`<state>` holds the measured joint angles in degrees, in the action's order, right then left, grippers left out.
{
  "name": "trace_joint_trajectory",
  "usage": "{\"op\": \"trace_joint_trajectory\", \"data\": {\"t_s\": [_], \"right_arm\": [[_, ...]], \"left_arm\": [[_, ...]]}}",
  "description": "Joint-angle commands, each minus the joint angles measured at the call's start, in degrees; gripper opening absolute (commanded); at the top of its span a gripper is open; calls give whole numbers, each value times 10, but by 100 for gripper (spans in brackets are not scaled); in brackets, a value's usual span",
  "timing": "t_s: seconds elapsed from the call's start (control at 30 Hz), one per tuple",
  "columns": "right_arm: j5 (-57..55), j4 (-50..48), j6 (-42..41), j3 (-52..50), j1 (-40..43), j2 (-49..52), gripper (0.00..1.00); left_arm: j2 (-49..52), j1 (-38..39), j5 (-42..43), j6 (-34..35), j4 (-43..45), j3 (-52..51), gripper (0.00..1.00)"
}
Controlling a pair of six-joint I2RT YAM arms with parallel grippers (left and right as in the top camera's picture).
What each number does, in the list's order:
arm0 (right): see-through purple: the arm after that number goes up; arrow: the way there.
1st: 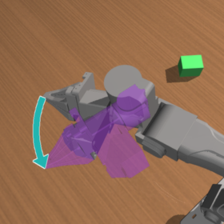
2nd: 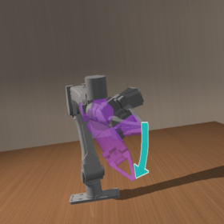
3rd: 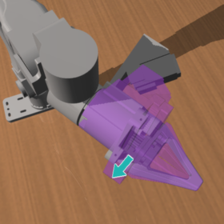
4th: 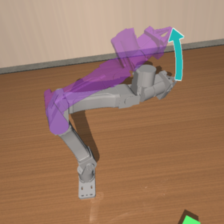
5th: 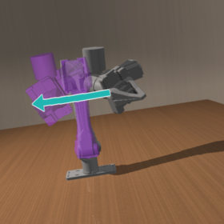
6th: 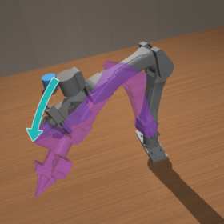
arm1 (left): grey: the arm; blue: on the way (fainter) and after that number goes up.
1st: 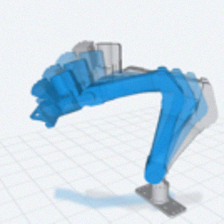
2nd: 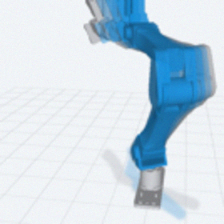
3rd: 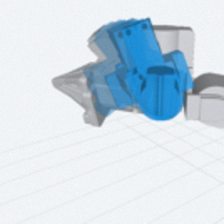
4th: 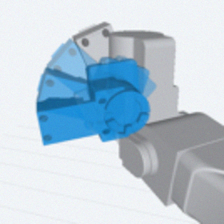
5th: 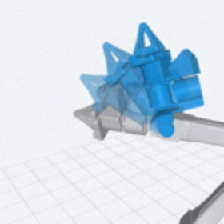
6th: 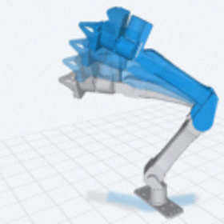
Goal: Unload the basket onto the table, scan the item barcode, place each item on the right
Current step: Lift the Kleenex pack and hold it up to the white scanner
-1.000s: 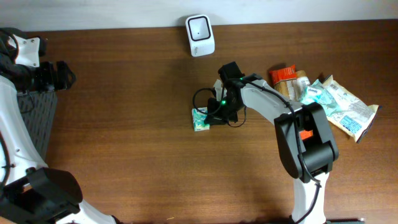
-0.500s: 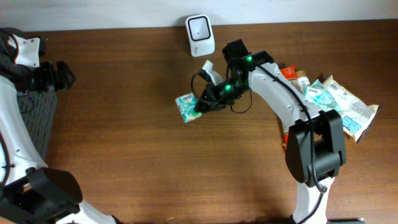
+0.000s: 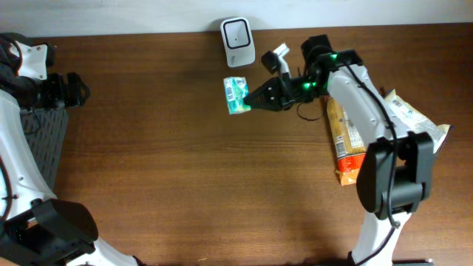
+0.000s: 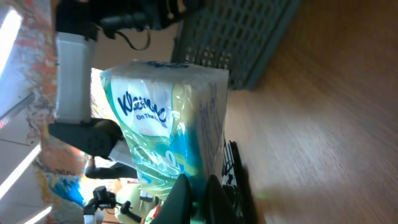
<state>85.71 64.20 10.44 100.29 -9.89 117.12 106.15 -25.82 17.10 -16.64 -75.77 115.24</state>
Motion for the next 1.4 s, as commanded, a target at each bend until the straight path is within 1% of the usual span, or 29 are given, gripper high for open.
{"op": "trace_joint_trajectory", "data": {"t_s": [0.0, 0.27, 0.4, 0.6, 0.7, 0.8, 0.87, 0.93, 1.03, 1.07, 1.1, 1.13, 1.17, 1.27, 1.33, 1.37], "right_arm": [[32, 2, -2, 15, 15, -60, 4], [24, 2, -4, 15, 17, -109, 4], [-33, 12, -4, 15, 13, -109, 4], [-159, 19, -5, 15, -15, -109, 4], [-279, 19, -54, 15, -40, -109, 4], [-360, 18, -91, 16, -65, -109, 4], [-448, 22, -128, 32, -88, -109, 4], [-532, 34, -148, 70, -107, -109, 4], [-692, 56, -176, 156, -135, -109, 4], [-793, 64, -183, 199, -150, -109, 4], [-866, 63, -183, 220, -161, -109, 4], [-1008, 39, -183, 238, -184, -109, 4], [-1076, 15, -177, 238, -196, -109, 4], [-1184, -50, -139, 237, -215, -94, 4], [-1236, -138, -88, 237, -217, -56, 4], [-1247, -164, -73, 237, -216, -43, 4]], "left_arm": [[0, -2, 0, 6, 0, 0, 99], [0, -2, 0, 6, 0, 0, 99], [0, -2, 0, 6, 0, 0, 99], [0, -2, 0, 6, 0, 0, 99], [0, -2, 0, 6, 0, 0, 99], [0, -2, 0, 6, 0, 0, 99], [0, -2, 0, 6, 0, 0, 99], [0, -2, 0, 6, 0, 0, 99], [0, -2, 0, 6, 0, 0, 99], [0, -2, 0, 6, 0, 0, 99], [0, -2, 0, 6, 0, 0, 99], [0, -2, 0, 6, 0, 0, 99], [0, -2, 0, 6, 0, 0, 99], [0, -2, 0, 6, 0, 0, 99], [0, -2, 0, 6, 0, 0, 99], [0, -2, 0, 6, 0, 0, 99]]}}
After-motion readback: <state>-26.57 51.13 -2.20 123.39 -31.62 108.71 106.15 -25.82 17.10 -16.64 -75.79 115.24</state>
